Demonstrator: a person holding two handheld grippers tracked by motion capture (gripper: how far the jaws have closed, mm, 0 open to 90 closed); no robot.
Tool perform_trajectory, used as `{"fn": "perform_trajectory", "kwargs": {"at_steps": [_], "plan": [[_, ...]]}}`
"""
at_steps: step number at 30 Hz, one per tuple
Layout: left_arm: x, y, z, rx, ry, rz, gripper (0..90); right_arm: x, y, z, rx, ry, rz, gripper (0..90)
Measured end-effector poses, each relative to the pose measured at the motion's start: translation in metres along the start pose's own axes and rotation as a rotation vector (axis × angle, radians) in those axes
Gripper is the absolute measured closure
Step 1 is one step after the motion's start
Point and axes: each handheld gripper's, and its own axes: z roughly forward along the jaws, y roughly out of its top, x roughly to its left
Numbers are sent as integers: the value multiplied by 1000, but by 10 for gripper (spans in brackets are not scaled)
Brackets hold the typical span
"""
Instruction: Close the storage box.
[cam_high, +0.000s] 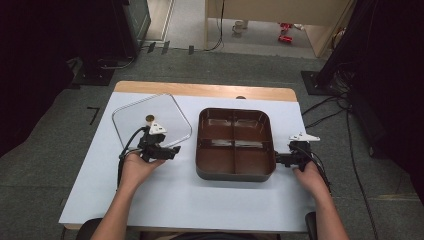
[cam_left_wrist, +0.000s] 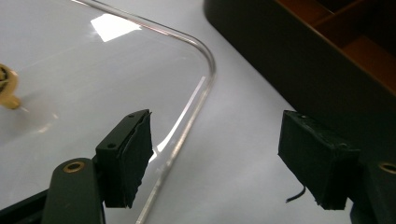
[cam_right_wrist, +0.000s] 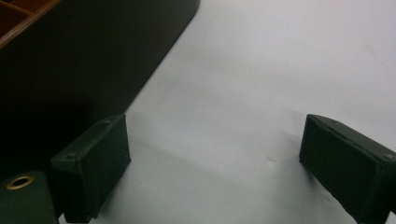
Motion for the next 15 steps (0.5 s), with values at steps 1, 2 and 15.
{"fn": "perform_trajectory", "kwargs": {"at_steps": [1, 2, 15], "plan": [[0, 0, 0, 0, 0, 0, 265, 0, 0, 0, 0, 0, 1, 80], [5, 2, 1, -1, 4, -1, 277, 0, 0, 0, 0, 0, 0, 80], [42, 11, 7, -5, 66, -20, 309, 0, 0, 0, 0, 0, -1, 80]]}}
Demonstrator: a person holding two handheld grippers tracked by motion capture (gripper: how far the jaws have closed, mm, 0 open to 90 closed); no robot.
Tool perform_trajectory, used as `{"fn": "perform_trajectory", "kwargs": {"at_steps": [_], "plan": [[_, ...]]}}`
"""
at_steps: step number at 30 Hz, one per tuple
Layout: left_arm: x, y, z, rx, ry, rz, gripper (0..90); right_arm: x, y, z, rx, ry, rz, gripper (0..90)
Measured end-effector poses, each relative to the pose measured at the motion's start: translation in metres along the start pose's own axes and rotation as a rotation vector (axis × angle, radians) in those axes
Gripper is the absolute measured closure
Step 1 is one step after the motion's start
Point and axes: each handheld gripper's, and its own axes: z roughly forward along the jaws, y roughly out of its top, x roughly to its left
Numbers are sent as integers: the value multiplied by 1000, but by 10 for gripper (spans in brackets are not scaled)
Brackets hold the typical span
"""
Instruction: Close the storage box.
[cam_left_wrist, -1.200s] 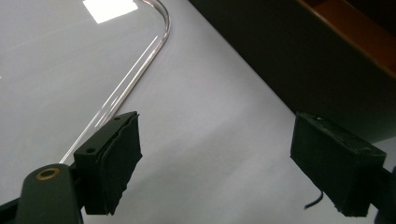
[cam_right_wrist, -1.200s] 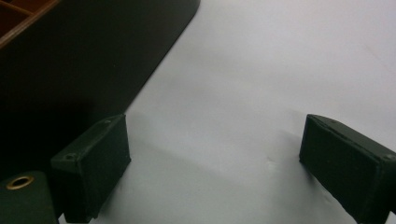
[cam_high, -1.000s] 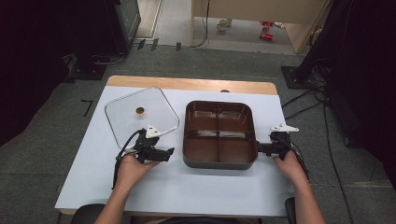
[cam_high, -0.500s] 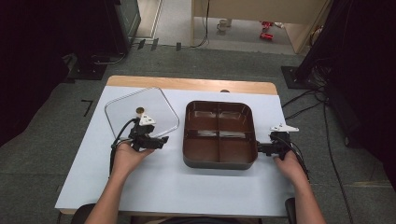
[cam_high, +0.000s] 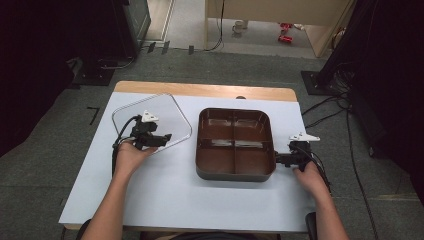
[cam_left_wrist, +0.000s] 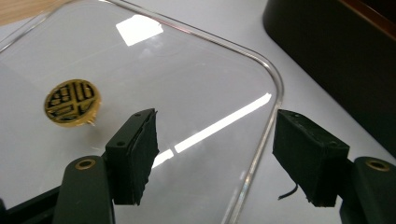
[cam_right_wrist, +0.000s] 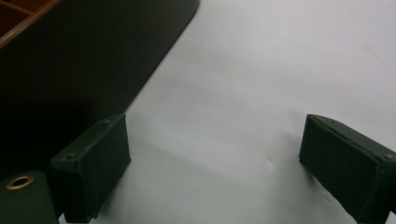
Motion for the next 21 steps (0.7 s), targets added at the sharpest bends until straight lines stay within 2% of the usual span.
{"fn": "perform_trajectory", "kwargs": {"at_steps": [3, 7, 9, 11, 12, 13, 15, 18, 19, 21], "plan": [[8, 3, 1, -15, 13, -14, 313, 0, 0, 0, -1, 0, -1, 80], [15, 9, 5, -27, 20, -13, 330, 0, 0, 0, -2, 0, 0, 80], [25, 14, 7, -24, 21, -33, 331, 0, 0, 0, -2, 0, 0, 80], [29, 16, 7, -28, 14, -47, 331, 0, 0, 0, -2, 0, 0, 80], [36, 19, 9, -34, 13, -58, 329, 0, 0, 0, -1, 1, 1, 80], [36, 19, 9, -34, 13, -58, 327, 0, 0, 0, -1, 1, 1, 80], [43, 20, 10, -57, 34, -76, 328, 0, 0, 0, -1, 1, 1, 80], [54, 23, 13, -62, 49, -102, 328, 0, 0, 0, -1, 1, 1, 80], [59, 22, 15, -77, 60, -123, 330, 0, 0, 0, -1, 1, 1, 80], [63, 20, 18, -81, 73, -131, 340, 0, 0, 0, -1, 0, 1, 80]]}}
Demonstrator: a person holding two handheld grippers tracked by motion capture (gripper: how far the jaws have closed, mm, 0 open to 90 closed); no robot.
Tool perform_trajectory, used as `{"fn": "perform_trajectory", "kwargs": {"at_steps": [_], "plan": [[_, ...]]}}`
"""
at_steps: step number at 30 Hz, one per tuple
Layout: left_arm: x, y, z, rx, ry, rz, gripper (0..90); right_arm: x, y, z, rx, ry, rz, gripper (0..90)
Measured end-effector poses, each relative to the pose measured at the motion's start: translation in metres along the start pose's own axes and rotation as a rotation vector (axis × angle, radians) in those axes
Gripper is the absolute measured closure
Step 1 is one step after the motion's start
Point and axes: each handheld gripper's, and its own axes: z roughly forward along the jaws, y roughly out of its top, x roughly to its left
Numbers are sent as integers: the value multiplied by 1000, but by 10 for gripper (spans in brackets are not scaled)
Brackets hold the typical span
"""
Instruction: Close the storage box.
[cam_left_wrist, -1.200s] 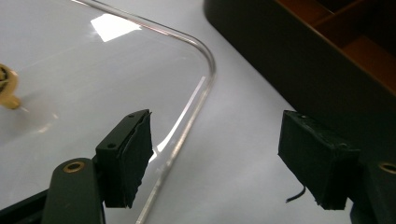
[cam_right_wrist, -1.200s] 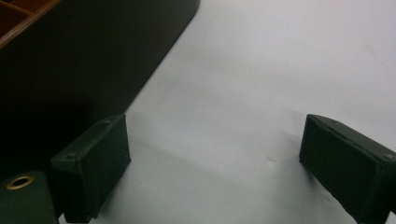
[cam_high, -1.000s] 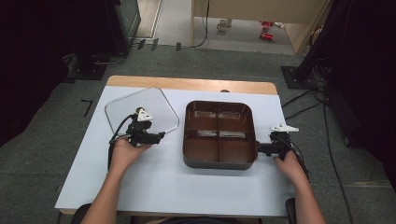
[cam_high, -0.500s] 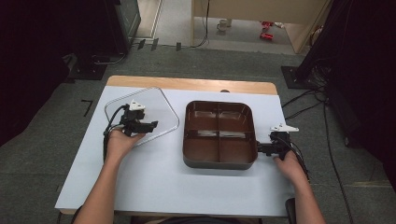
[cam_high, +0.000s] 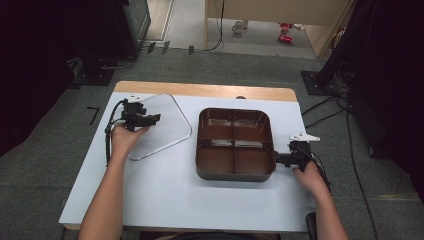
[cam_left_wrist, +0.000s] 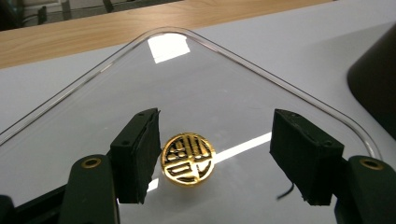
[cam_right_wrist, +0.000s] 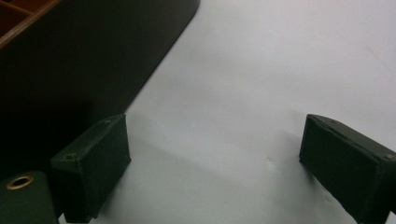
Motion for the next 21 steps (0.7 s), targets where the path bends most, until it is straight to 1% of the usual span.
{"fn": "perform_trajectory", "kwargs": {"at_steps": [1, 5, 6, 8, 9, 13, 16, 18, 21], "plan": [[0, 0, 0, 0, 0, 0, 345, 0, 0, 0, 0, 0, 0, 80], [2, -5, 9, 34, 42, 34, 358, 0, 0, 0, 0, 0, 0, 80], [3, -5, 10, 40, 38, 26, 365, 0, 0, 0, 0, 0, 0, 80], [5, -7, 12, 43, 15, -1, 372, 0, 0, 0, 0, 0, 0, 80], [5, -8, 13, 48, 16, -3, 376, 0, 0, 0, 0, 0, 0, 80], [9, -13, 17, 70, 26, -2, 387, 0, 0, 0, 0, 0, 0, 80], [11, -15, 19, 85, 23, -5, 393, 0, 0, 0, 0, 0, 0, 80], [11, -17, 21, 91, 17, -1, 424, 0, 0, 0, 0, 0, 1, 80], [12, -18, 22, 79, 29, 10, 460, 0, 0, 0, 0, 0, 0, 80]]}}
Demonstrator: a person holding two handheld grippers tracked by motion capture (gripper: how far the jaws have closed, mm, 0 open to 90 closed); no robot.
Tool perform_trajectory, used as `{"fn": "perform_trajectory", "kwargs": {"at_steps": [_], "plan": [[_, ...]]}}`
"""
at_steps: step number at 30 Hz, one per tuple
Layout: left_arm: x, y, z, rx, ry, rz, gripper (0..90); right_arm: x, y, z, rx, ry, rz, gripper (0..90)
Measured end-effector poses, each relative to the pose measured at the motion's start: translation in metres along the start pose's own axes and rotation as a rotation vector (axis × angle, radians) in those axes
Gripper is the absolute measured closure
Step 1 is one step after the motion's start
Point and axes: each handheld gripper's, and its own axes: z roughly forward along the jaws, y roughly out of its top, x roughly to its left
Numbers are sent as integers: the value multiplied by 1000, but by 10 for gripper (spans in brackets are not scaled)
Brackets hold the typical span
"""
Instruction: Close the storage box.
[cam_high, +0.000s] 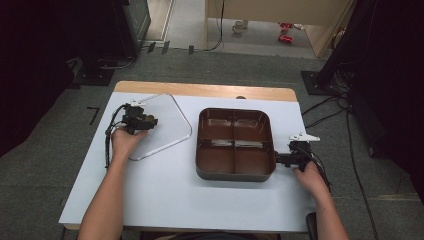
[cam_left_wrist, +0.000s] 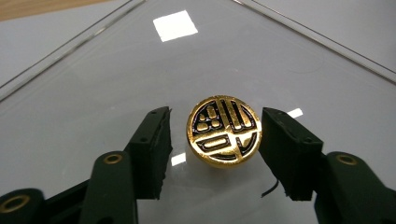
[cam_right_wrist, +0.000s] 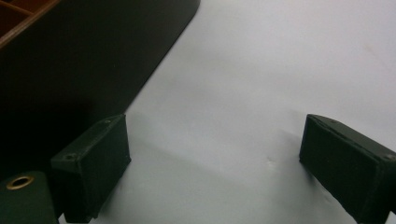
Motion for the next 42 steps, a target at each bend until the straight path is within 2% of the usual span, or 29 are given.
{"fn": "perform_trajectory", "kwargs": {"at_steps": [5, 7, 15, 20, 22, 23, 24, 26, 31, 34, 38, 42], "plan": [[-1, -2, 0, -11, -18, 16, 582, 0, 0, 0, 0, 0, 0, 80], [-3, -1, 0, -3, -4, 24, 586, 0, 0, 0, 0, 0, 0, 80], [-1, 1, -1, 6, -22, -4, 591, 0, 0, 0, 0, 0, 0, 80], [-2, 5, -4, 29, -11, -13, 594, 0, 0, 0, 0, 0, 0, 80], [0, 8, -10, 16, -19, -31, 594, 0, 0, 0, 0, 0, 0, 81], [3, 11, -18, -3, -29, -52, 594, 0, 0, 0, 0, 0, 0, 80], [3, 11, -18, -3, -29, -52, 594, 0, 0, 0, 0, 0, 0, 80], [4, 18, -32, -4, -38, -67, 594, 0, 0, 0, 0, 0, 0, 80], [1, 25, -50, -23, -62, -58, 594, 0, 0, 0, 0, 0, 0, 80], [-4, 32, -65, -54, -70, -58, 594, 0, 0, 0, 0, 0, -1, 80], [-8, 37, -74, -71, -89, -56, 594, 0, 0, 0, 0, 0, -1, 80], [-20, 47, -87, -92, -121, -36, 594, 0, 0, 0, 0, 0, 0, 80]]}}
